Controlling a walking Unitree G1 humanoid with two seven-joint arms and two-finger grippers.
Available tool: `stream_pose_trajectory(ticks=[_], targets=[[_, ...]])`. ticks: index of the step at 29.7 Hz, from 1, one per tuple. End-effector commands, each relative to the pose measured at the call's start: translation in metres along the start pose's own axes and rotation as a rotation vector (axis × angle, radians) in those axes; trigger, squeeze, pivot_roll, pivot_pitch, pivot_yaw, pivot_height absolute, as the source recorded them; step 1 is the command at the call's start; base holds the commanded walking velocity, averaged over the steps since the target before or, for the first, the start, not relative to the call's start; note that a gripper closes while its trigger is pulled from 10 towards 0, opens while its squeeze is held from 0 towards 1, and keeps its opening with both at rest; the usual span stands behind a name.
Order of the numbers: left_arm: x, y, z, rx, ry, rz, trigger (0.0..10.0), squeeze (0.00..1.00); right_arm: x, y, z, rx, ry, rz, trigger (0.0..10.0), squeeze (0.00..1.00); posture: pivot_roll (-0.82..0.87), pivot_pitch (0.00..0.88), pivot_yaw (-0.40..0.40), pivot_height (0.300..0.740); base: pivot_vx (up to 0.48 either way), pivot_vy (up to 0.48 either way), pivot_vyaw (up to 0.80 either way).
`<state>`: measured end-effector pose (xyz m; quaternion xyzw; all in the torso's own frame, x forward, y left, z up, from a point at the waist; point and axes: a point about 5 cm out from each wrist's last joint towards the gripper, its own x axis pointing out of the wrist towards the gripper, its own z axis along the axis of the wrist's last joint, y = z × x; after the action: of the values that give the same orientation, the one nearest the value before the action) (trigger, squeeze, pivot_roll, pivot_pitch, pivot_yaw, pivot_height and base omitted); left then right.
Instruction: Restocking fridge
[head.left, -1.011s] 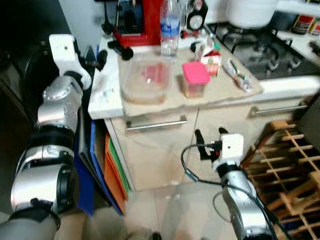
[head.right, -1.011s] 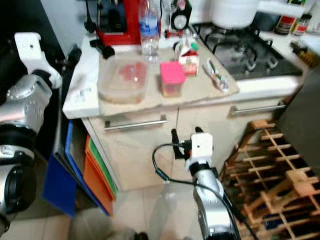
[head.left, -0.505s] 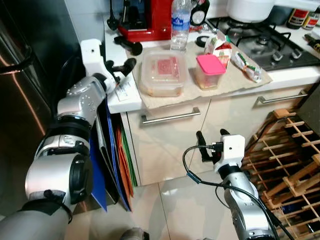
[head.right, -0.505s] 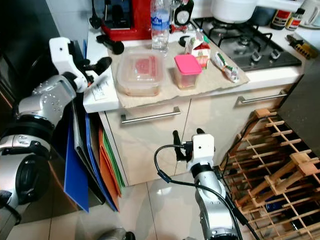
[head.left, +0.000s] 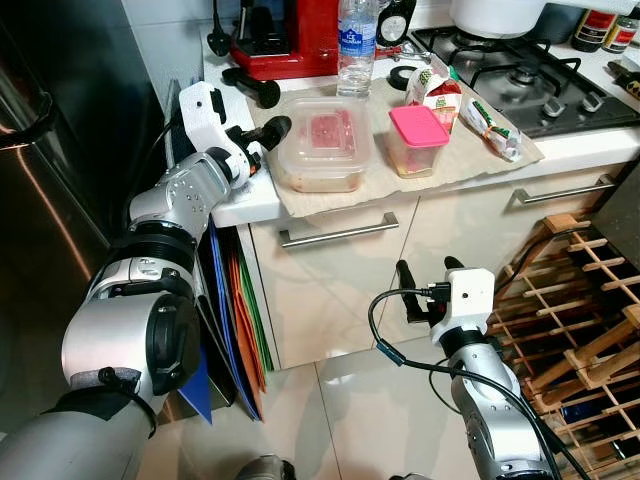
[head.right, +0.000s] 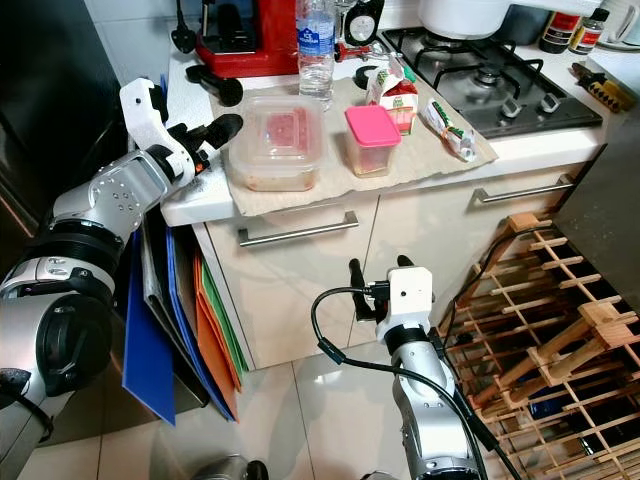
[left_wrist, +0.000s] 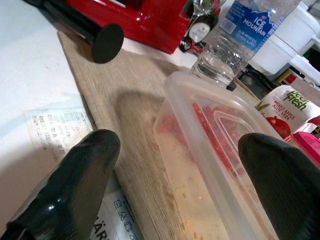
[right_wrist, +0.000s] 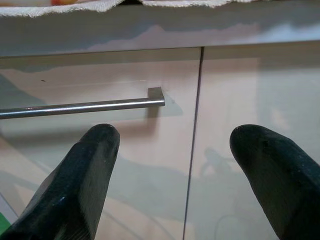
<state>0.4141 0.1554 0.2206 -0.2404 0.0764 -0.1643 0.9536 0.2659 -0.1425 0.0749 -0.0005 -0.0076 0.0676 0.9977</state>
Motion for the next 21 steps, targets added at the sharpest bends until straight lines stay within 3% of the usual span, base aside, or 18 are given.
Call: stream_pose_trajectory(ticks=[1,7,17,21], targets=[[0.001,-0.002,0.003,-0.01,0.011,0.006,10.0,0.0,-0.002,0.001,0.0,0.001,0.009,-0.001,10.0,0.0,0.07,0.075,0.049,0.74,0.0,0.0,0.0],[0.001,0.0,-0.005,0.045,0.045,0.003,10.0,0.0,0.003,0.001,0.008,-0.001,-0.022,-0.007,10.0,0.0,0.07,0.07,0.048,0.74,0.0,0.0,0.0],[0.007,-0.024,-0.006,0.088,0.039,-0.137,10.0,0.0,0.003,0.0,0.006,-0.003,-0.016,-0.011,10.0,0.0,0.06,0.063,0.05,0.74,0.0,0.0,0.0],[0.007,-0.025,-0.007,0.122,0.047,-0.135,10.0,0.0,0.004,0.0,0.006,-0.005,-0.013,-0.01,10.0,0.0,0.07,0.061,0.049,0.74,0.0,0.0,0.0]])
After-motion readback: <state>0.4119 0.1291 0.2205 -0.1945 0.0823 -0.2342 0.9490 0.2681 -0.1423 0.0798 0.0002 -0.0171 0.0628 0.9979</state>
